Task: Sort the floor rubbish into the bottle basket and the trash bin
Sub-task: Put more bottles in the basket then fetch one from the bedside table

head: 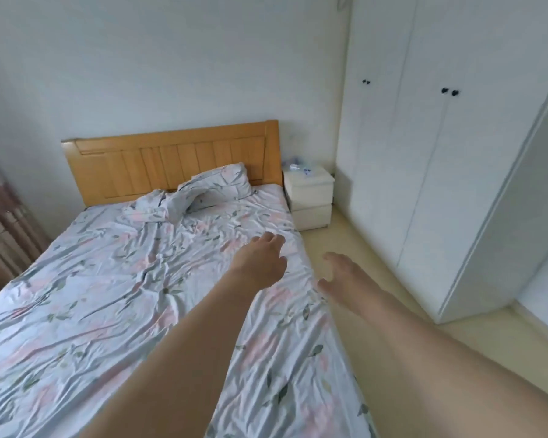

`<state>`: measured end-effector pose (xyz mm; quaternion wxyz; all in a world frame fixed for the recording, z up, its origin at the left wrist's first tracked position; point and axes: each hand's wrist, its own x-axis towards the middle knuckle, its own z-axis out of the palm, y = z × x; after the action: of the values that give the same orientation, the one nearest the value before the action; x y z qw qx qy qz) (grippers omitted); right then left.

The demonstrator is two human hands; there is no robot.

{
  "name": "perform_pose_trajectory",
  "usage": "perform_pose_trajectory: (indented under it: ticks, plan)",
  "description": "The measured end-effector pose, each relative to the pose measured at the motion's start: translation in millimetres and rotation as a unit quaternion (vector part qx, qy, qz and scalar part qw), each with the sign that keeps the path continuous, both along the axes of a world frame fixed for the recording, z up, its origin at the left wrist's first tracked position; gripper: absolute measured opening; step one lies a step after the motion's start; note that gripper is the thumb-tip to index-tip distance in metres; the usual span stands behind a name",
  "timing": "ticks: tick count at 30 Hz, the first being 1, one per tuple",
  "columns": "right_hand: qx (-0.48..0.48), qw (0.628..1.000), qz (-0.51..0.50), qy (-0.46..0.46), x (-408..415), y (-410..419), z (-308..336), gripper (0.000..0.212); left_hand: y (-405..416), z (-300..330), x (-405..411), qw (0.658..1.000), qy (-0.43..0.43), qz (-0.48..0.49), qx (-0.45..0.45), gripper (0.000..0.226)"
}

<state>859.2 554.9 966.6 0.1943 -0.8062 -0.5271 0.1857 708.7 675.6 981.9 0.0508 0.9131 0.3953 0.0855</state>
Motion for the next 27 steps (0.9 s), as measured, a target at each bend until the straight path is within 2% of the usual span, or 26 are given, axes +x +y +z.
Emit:
perform_pose_trajectory:
  ticks: [5, 10, 19, 27]
  plan:
    - [0.039, 0.996, -0.081, -0.018, 115, -20, 34, 0.061, 8, 31, 123, 0.997, 0.016, -0.075, 0.024, 0.043]
    - [0.058, 0.990, -0.125, -0.030, 221, -22, 50, 0.061, 27, 45, 232, 0.995, 0.001, -0.095, 0.029, 0.045]
    - [0.051, 0.992, -0.107, -0.045, 397, 43, 39, 0.060, 89, 19, 409, 0.996, -0.014, -0.087, 0.005, 0.044]
    - [0.049, 0.994, -0.089, -0.044, 521, 96, 48, 0.060, 139, 35, 515, 0.997, -0.052, -0.060, -0.006, 0.046]
